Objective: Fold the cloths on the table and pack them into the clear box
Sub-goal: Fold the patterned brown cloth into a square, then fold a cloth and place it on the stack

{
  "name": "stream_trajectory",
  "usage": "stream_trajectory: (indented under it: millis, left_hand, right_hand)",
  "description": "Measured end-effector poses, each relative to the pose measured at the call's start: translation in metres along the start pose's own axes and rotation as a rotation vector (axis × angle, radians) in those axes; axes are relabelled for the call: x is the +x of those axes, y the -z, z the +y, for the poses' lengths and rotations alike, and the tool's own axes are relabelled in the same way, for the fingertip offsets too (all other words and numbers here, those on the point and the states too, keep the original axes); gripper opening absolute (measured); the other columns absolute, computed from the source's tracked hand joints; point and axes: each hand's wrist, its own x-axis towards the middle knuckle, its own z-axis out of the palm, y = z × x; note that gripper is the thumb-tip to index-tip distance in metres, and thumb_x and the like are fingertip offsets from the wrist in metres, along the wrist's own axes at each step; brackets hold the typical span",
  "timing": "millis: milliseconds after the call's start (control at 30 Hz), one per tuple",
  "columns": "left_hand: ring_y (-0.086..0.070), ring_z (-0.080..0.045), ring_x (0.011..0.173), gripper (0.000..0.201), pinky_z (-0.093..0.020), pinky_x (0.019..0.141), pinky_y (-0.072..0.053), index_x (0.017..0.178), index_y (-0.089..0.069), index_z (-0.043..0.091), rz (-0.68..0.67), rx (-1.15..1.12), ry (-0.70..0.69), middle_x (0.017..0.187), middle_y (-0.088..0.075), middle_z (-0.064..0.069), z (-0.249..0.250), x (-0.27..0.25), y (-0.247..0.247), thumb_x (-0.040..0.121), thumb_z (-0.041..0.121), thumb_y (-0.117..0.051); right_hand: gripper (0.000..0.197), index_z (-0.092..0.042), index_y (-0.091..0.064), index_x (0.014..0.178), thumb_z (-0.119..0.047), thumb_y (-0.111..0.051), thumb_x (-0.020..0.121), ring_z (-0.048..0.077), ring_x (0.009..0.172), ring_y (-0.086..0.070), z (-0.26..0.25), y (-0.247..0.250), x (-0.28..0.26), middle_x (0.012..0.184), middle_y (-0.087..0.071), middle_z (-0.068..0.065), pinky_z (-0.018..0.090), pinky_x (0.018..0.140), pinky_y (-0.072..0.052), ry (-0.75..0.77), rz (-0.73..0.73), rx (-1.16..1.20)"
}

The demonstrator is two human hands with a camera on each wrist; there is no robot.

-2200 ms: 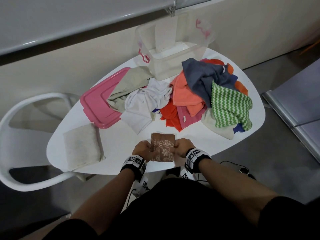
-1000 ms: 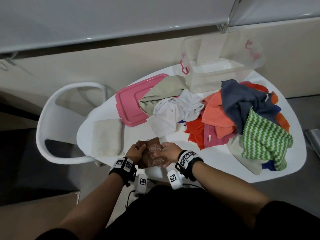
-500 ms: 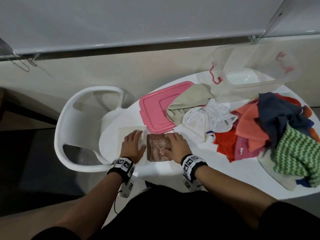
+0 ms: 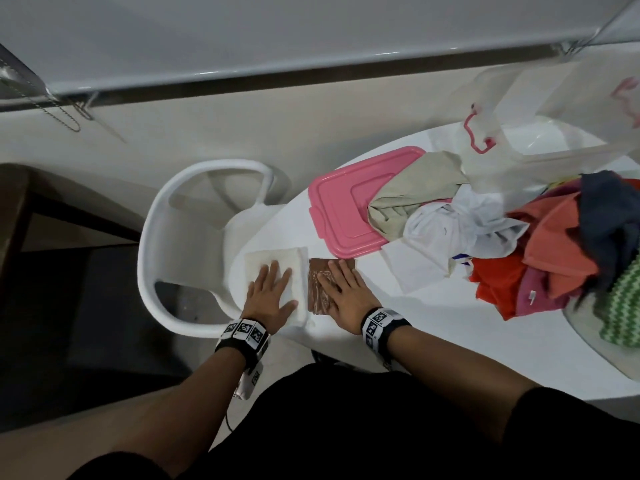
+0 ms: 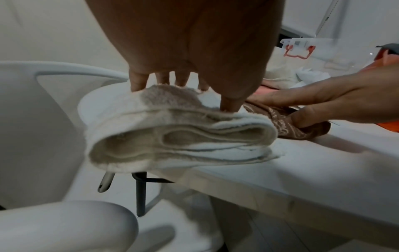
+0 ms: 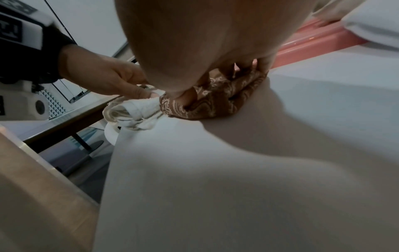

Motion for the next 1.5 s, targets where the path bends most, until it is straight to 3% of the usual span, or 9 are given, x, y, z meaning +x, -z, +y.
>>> stream_trajectory:
  millis: [300, 467, 733, 833, 967, 1067, 1167, 1267, 1500]
  left_hand:
    - [0.023, -0.02, 0.148, 0.077, -0.05, 0.119, 0.002, 0.155, 0.002, 0.034, -0.026, -0.009, 0.018, 0.161, 0.022, 0.002, 0.009, 0.008, 0.004, 0.097, 0.05, -0.045]
    - [0.022, -0.02, 0.148, 0.078, -0.049, 0.12, -0.001, 0.155, 0.004, 0.034, -0.053, 0.016, 0.036, 0.161, 0.023, 0.002, 0.01, 0.008, 0.005, 0.097, 0.051, -0.045]
    - [0.01, -0.025, 0.151, 0.082, -0.051, 0.121, -0.011, 0.156, -0.004, 0.032, -0.045, 0.041, 0.079, 0.164, 0.013, -0.002, 0.02, 0.01, 0.008, 0.093, 0.052, -0.052]
    - [-0.001, -0.028, 0.151, 0.076, -0.048, 0.121, -0.012, 0.155, -0.017, 0.03, -0.004, 0.059, 0.082, 0.164, -0.001, -0.004, 0.025, 0.012, 0.015, 0.092, 0.051, -0.054]
    - [-0.02, -0.033, 0.146, 0.049, -0.049, 0.119, -0.018, 0.136, -0.053, 0.024, 0.295, 0.051, -0.022, 0.155, -0.035, -0.009, 0.059, 0.016, 0.025, 0.089, 0.035, -0.06]
    - [-0.033, -0.034, 0.139, 0.04, -0.051, 0.112, -0.031, 0.125, -0.062, 0.02, 0.354, -0.025, -0.094, 0.143, -0.05, -0.01, 0.108, 0.031, 0.03, 0.086, 0.029, -0.061]
    - [-0.049, -0.031, 0.121, 0.042, -0.042, 0.102, -0.041, 0.118, -0.064, 0.017, 0.234, -0.132, -0.213, 0.127, -0.06, -0.007, 0.163, 0.044, 0.03, 0.082, 0.036, -0.052]
    - [-0.049, -0.025, 0.127, 0.04, -0.03, 0.106, -0.035, 0.126, -0.06, 0.016, 0.01, -0.231, -0.263, 0.134, -0.056, -0.006, 0.211, 0.056, 0.017, 0.089, 0.031, -0.064]
    - [-0.056, -0.026, 0.12, 0.064, -0.029, 0.095, -0.042, 0.133, -0.047, 0.015, -0.113, -0.434, 0.004, 0.127, -0.061, -0.006, 0.267, 0.072, -0.021, 0.079, 0.033, -0.077]
  right_hand:
    - [0.075, -0.02, -0.011, 0.158, -0.032, -0.045, 0.093, 0.035, 0.151, 0.01, 0.001, 0.004, -0.006, 0.164, 0.007, 0.016, 0.045, 0.12, 0.01, 0.066, 0.025, -0.045]
    - [0.053, -0.023, -0.045, 0.146, -0.032, -0.052, 0.094, 0.036, 0.146, -0.026, 0.008, 0.002, -0.013, 0.158, -0.031, 0.014, 0.05, 0.117, -0.027, 0.156, 0.092, -0.006]
    - [0.069, -0.023, -0.02, 0.156, -0.03, -0.055, 0.097, 0.035, 0.146, -0.015, -0.003, 0.018, -0.01, 0.159, -0.022, 0.014, 0.045, 0.118, -0.022, 0.106, -0.006, 0.029]
    - [0.068, -0.019, -0.025, 0.155, -0.031, -0.056, 0.095, 0.033, 0.147, -0.019, 0.005, 0.029, -0.019, 0.158, -0.027, 0.012, 0.042, 0.12, -0.015, 0.078, 0.109, 0.172]
    - [0.047, -0.017, -0.051, 0.14, -0.03, -0.055, 0.095, 0.029, 0.137, -0.036, 0.048, 0.045, -0.041, 0.145, -0.047, 0.008, 0.039, 0.115, -0.025, -0.086, 0.363, 0.28]
    - [0.045, -0.018, -0.054, 0.137, -0.026, -0.056, 0.093, 0.028, 0.142, -0.029, 0.097, 0.047, -0.066, 0.146, -0.047, 0.005, 0.041, 0.116, -0.024, -0.263, 0.279, 0.195]
    - [0.057, -0.023, -0.042, 0.147, -0.019, -0.054, 0.092, 0.021, 0.151, -0.012, 0.135, 0.039, -0.102, 0.16, -0.026, -0.002, 0.038, 0.119, -0.02, -0.339, 0.002, 0.19]
    - [0.063, -0.027, -0.038, 0.149, -0.009, -0.049, 0.09, 0.013, 0.151, -0.008, 0.155, 0.032, -0.136, 0.164, -0.013, -0.009, 0.037, 0.119, -0.024, -0.327, -0.111, 0.261]
    - [0.045, -0.028, -0.055, 0.135, -0.017, -0.05, 0.092, 0.019, 0.141, -0.036, 0.165, 0.023, -0.178, 0.15, -0.044, -0.002, 0.033, 0.117, -0.028, -0.36, -0.105, 0.377]
